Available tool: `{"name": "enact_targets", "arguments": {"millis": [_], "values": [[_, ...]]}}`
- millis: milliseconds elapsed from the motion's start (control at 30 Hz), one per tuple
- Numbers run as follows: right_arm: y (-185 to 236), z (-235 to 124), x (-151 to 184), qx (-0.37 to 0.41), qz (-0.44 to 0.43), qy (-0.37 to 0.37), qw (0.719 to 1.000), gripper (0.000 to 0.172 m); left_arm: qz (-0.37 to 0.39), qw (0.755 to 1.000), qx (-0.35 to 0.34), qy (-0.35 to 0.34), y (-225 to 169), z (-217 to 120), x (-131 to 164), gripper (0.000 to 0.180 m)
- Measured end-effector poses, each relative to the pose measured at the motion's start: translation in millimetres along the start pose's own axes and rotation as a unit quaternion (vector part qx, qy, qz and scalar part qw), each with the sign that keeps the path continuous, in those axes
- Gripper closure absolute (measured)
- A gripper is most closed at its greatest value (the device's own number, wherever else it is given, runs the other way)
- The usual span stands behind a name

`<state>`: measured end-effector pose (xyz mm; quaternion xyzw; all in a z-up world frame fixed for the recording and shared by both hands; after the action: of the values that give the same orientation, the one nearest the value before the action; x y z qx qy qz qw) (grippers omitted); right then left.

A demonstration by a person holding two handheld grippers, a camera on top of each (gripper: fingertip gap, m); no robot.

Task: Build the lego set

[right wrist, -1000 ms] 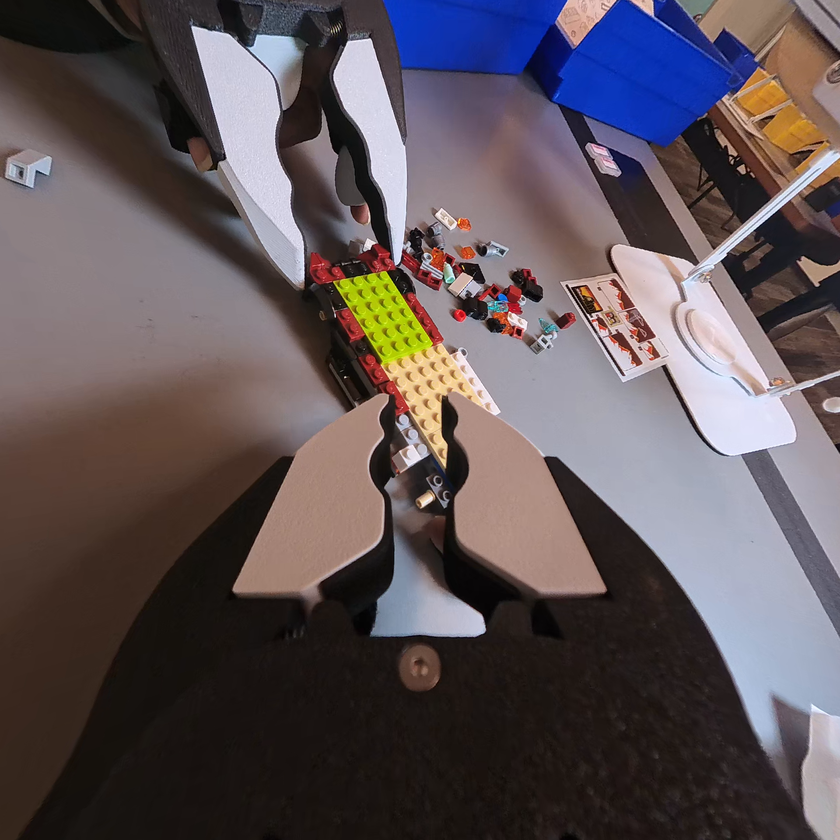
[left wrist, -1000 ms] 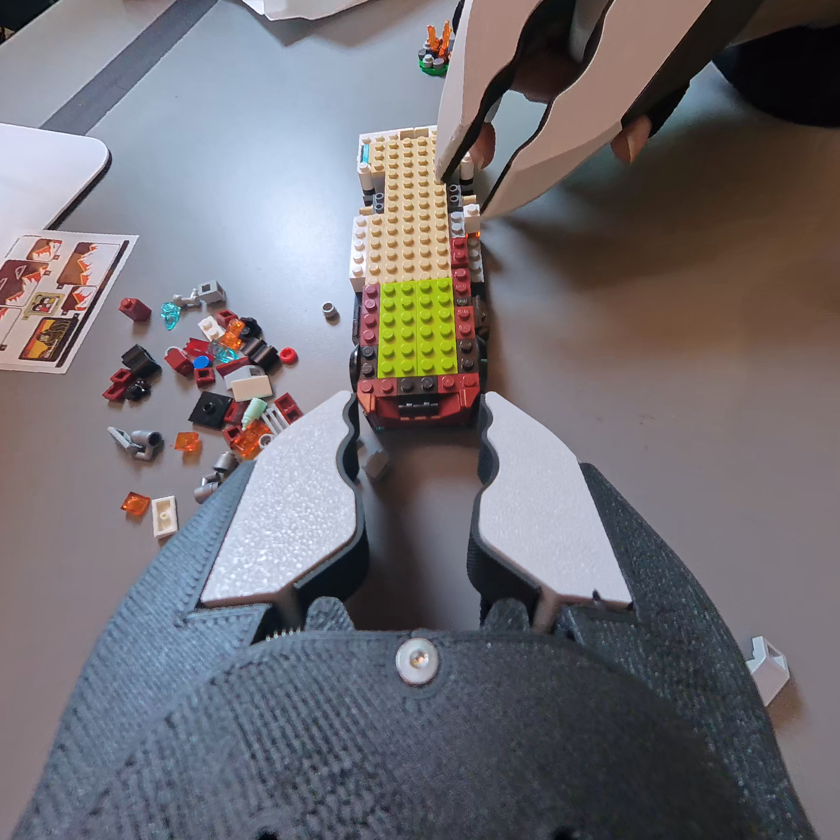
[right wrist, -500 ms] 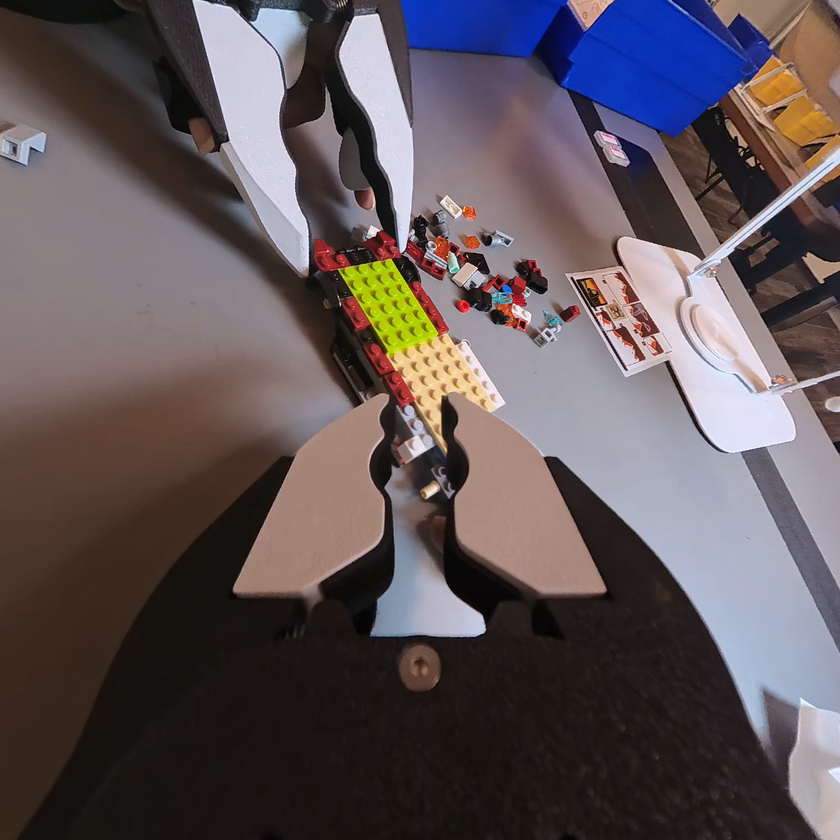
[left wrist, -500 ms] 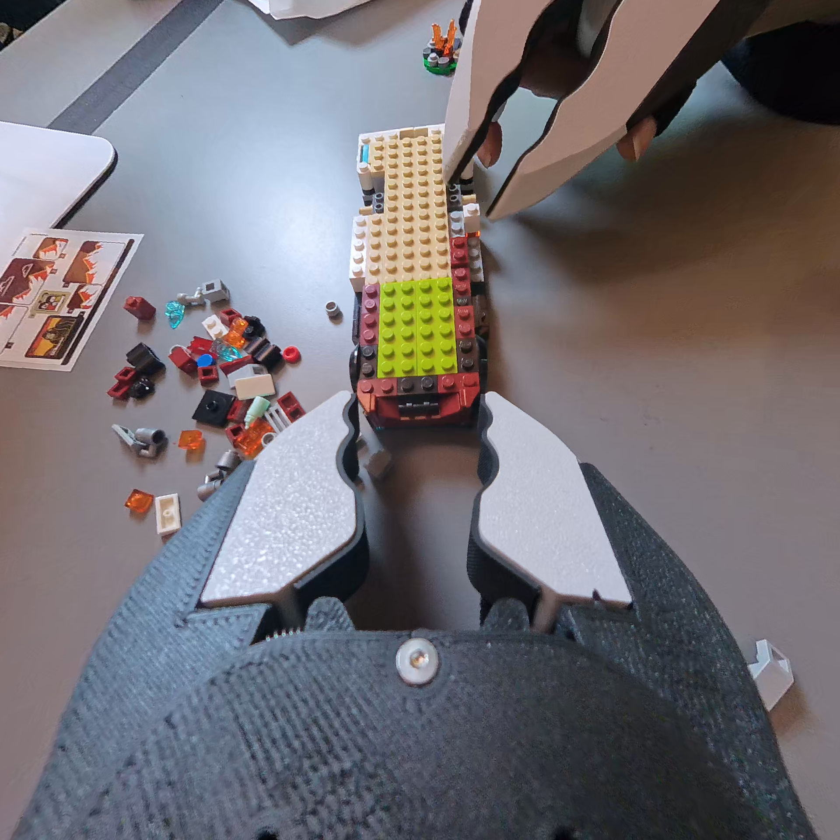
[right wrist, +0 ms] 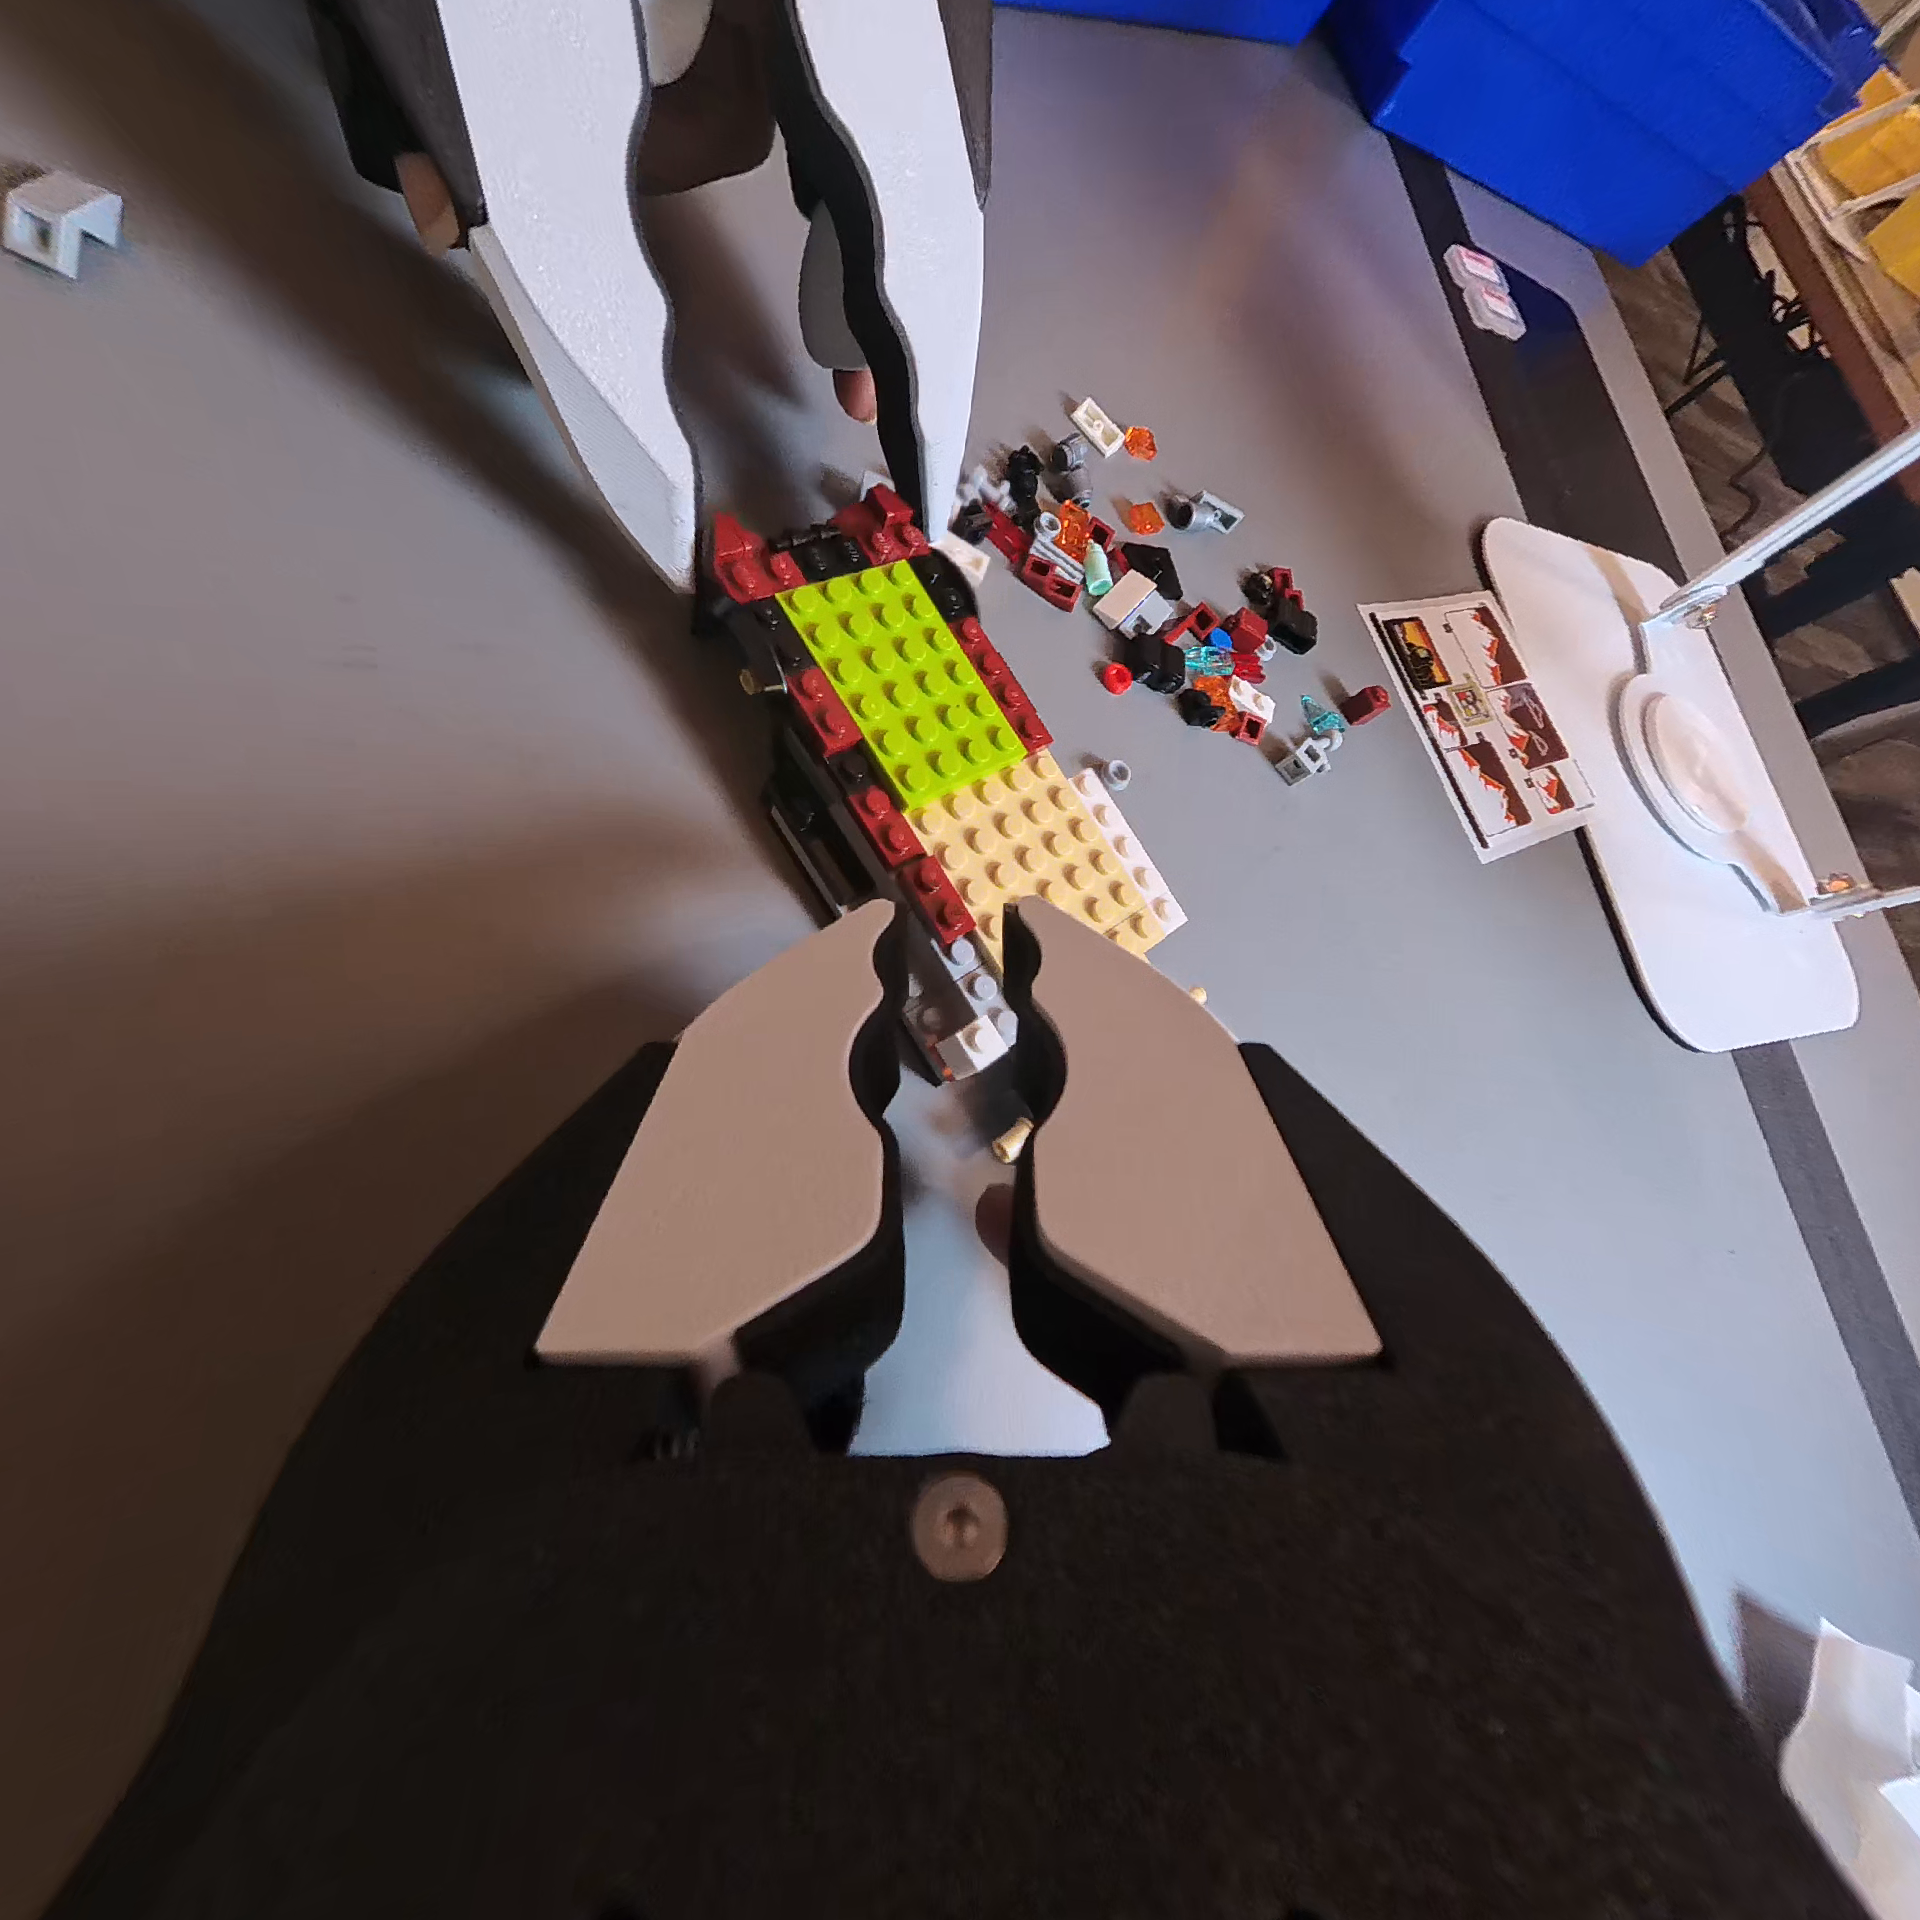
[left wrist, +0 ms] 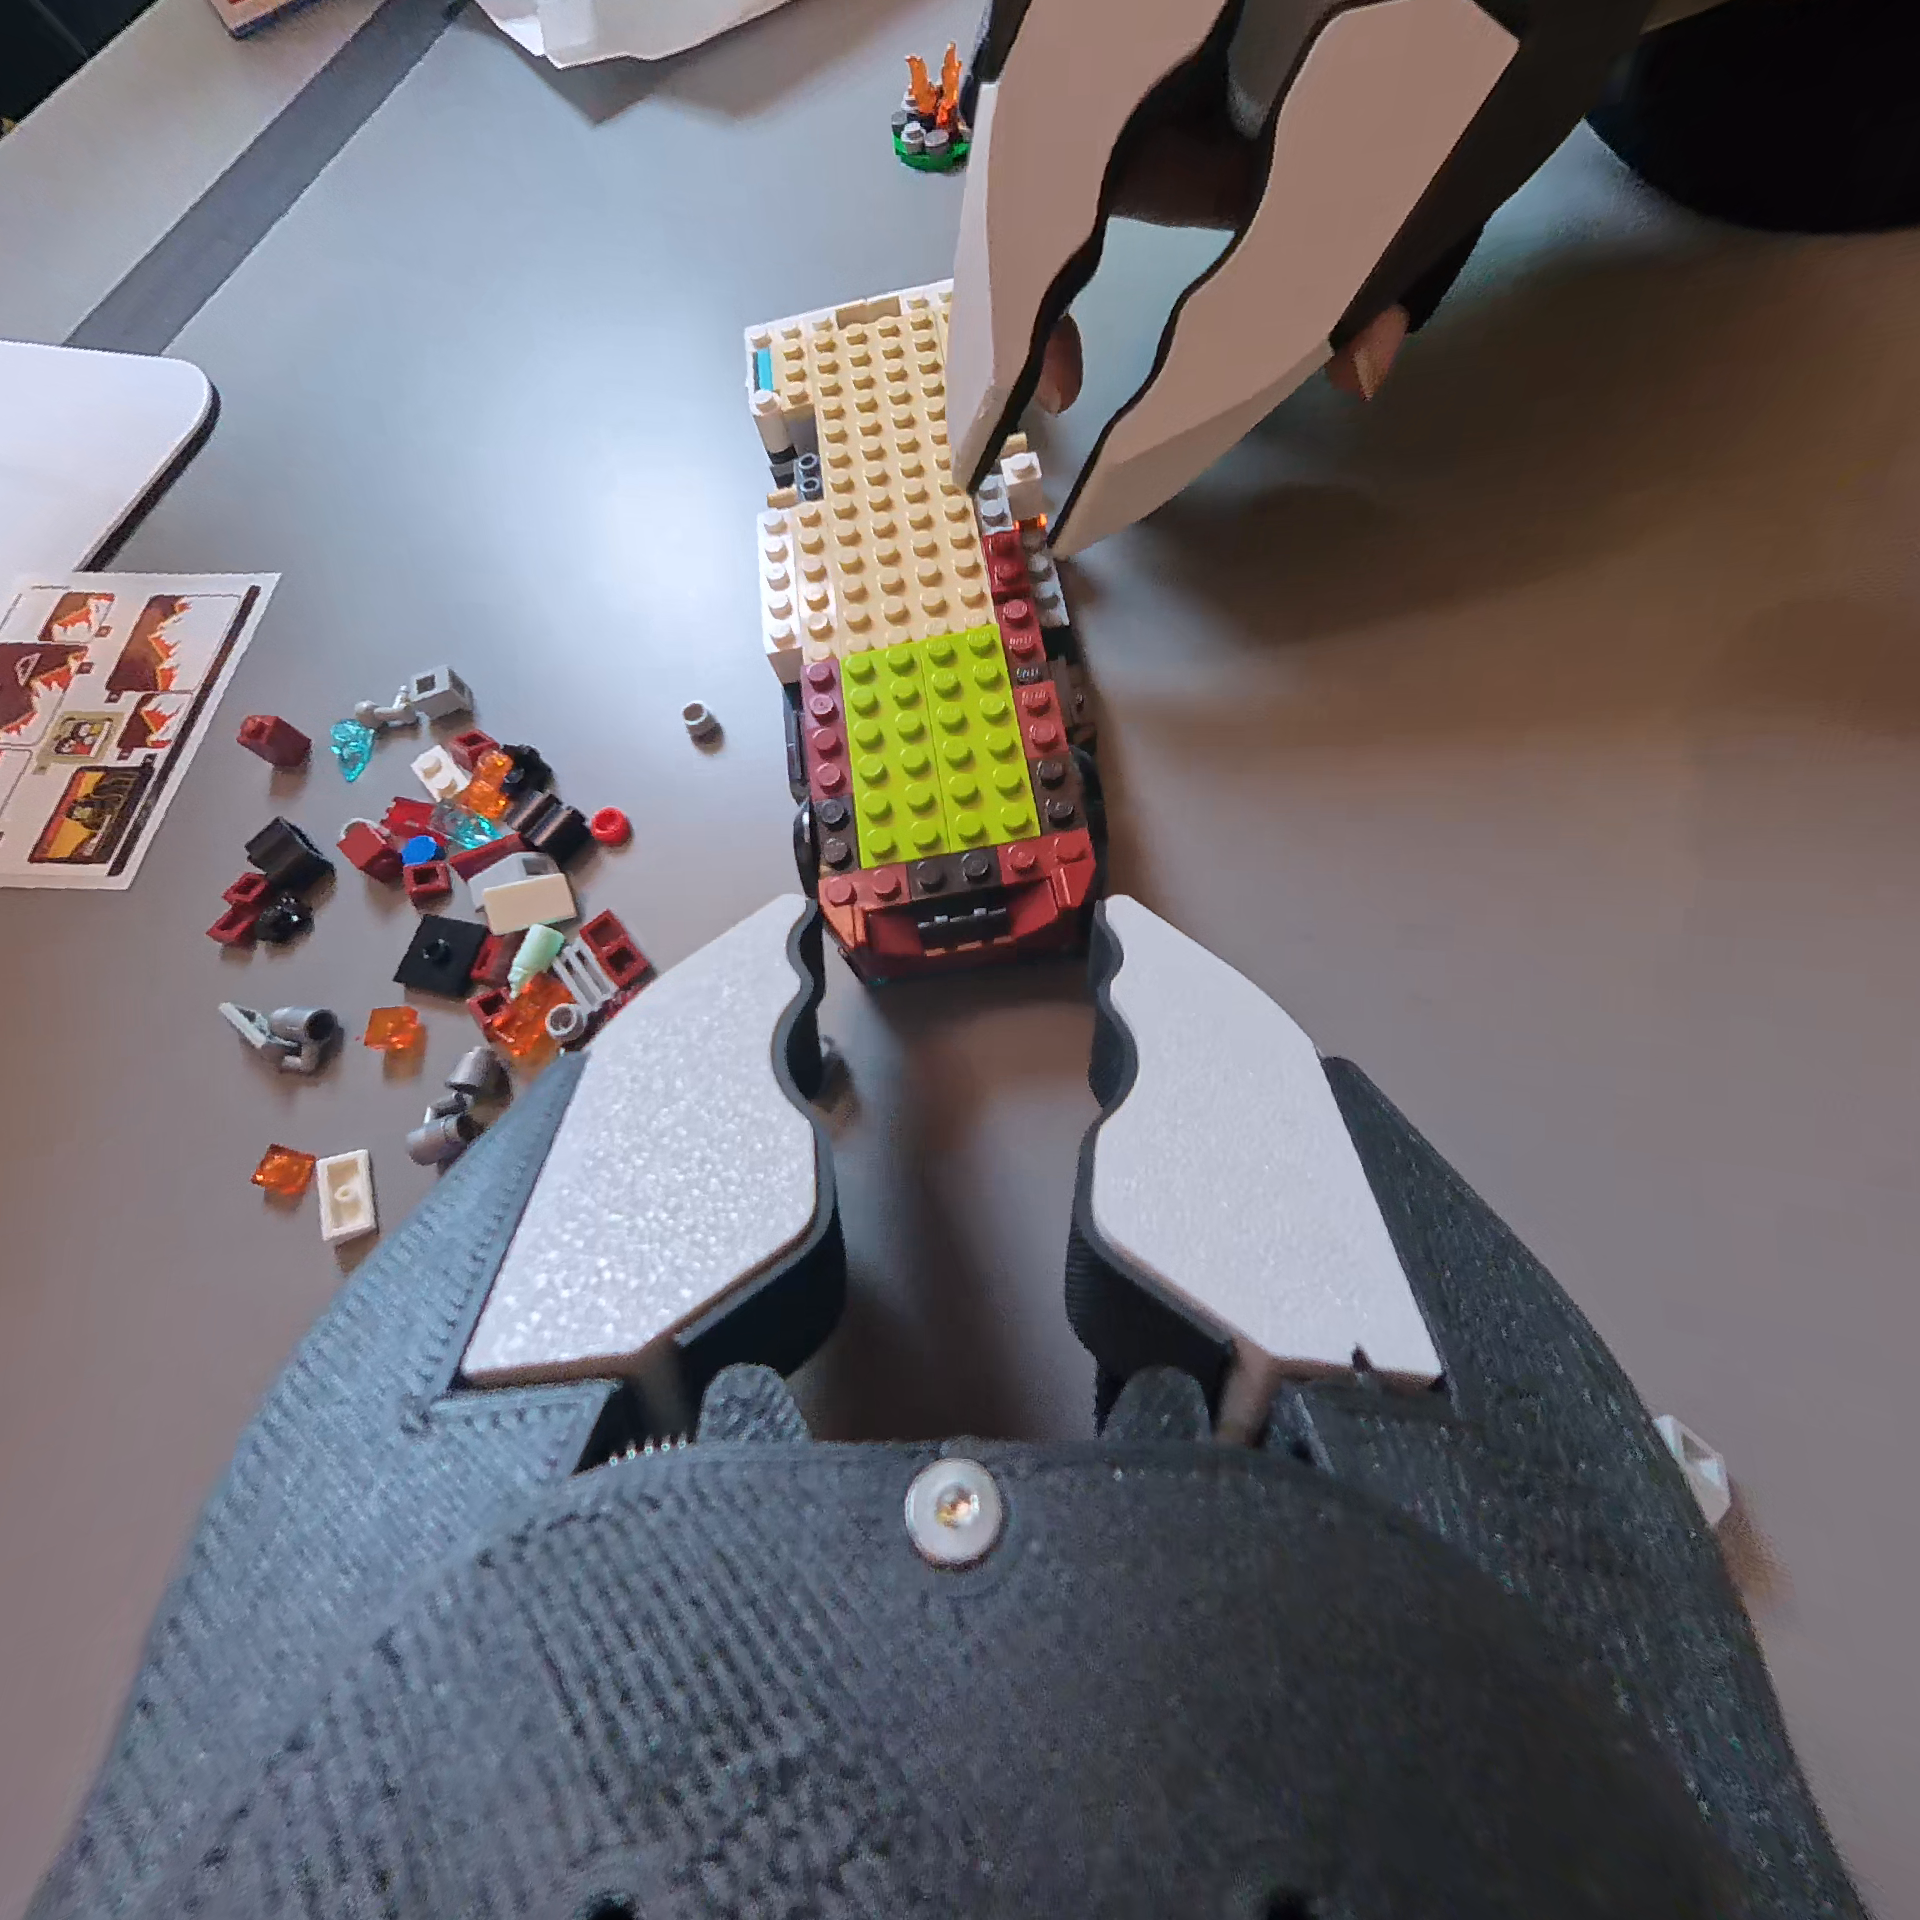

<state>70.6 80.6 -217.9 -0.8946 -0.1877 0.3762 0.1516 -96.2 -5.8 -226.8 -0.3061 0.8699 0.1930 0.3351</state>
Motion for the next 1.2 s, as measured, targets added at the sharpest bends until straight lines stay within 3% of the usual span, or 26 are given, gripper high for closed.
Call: {"name": "enact_targets", "arguments": {"millis": [500,1200], "values": [[4.9,-1.5,1.8,-0.008,-0.048,0.050,0.998,0.158,0.024,1.000,0.012,-0.001,-12.6,1.0,-3.1,0.136],[5.6,-2.5,2.1,0.011,-0.074,0.065,0.995,0.160,0.034,0.999,0.000,0.002,-14.2,2.3,-2.7,0.135]]}}
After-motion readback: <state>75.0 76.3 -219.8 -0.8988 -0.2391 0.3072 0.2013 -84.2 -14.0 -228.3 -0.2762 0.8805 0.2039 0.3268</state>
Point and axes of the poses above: each gripper's, where its closed fingertips meet, z out along the fingers, x out of its underside, y = z × x across the jaws, the point moved 8 cm from there along -z, back along the fingers, and after that the axes turned 9 degrees about y, right-handed, at the moved point
